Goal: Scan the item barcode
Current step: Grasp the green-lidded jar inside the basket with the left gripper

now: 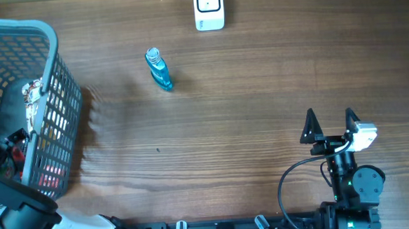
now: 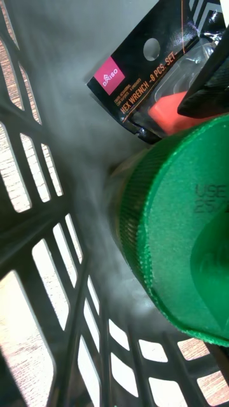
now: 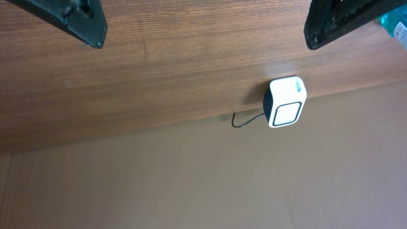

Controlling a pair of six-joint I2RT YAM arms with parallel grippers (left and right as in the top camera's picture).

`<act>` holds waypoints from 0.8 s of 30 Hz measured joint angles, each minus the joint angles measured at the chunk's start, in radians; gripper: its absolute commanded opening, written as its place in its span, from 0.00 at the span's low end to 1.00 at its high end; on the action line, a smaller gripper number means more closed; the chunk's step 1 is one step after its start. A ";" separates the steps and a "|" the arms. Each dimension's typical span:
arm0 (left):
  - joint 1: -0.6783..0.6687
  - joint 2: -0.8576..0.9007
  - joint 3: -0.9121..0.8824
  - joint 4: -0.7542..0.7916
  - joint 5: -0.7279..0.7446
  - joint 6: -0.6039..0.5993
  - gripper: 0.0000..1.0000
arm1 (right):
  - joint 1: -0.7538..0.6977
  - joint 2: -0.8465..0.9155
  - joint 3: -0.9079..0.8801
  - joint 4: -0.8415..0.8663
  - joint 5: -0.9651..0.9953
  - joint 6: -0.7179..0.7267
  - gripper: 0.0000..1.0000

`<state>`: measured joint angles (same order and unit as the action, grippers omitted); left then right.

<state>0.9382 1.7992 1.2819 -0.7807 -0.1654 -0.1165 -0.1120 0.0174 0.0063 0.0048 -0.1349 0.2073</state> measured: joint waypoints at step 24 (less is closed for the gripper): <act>-0.235 0.004 0.000 0.000 -0.090 -0.132 1.00 | 0.000 0.000 0.000 0.000 0.000 0.000 1.00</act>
<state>0.7033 1.8030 1.2819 -0.7811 -0.2550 -0.2481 -0.1120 0.0174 0.0063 0.0048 -0.1349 0.2070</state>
